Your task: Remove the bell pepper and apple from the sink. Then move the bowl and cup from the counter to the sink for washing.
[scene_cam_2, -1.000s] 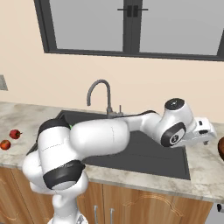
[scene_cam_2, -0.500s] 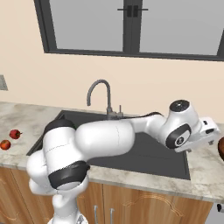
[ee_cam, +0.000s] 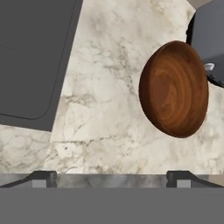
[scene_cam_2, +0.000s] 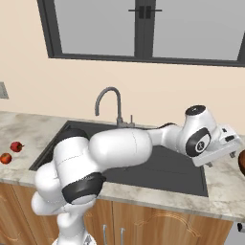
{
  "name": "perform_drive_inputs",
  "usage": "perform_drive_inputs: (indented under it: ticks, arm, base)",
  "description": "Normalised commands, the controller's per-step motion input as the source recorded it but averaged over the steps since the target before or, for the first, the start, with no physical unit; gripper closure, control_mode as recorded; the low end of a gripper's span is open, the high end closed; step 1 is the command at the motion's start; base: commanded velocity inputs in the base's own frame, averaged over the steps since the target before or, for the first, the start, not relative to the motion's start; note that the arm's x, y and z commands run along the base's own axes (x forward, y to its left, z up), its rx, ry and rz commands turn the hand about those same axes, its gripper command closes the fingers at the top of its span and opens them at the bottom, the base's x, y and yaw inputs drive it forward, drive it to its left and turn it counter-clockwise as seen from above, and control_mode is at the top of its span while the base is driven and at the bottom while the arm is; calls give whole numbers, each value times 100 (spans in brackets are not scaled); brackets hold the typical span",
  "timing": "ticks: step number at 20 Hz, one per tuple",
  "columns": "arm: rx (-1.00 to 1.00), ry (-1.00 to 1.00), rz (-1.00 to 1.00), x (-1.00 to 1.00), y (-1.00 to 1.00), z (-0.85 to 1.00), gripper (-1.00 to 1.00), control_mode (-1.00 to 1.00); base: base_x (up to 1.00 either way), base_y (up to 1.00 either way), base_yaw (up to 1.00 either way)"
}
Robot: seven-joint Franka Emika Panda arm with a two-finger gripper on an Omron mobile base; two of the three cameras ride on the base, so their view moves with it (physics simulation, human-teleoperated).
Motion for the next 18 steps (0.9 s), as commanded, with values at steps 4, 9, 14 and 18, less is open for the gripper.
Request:
perform_drive_inputs:
  ticks: [4, 9, 14, 18]
  arm:
    - [0, 3, 0, 12, -6, -1, -100, -100]
    - [0, 4, 0, 12, -11, -3, -100, -100]
    - [2, 0, 0, 6, -8, -5, -100, -100]
    - [7, 0, 0, 3, -6, -7, -100, -100]
  base:
    - [0, 0, 0]
    - [0, 0, 0]
    - [0, 0, 0]
    - [0, 0, 0]
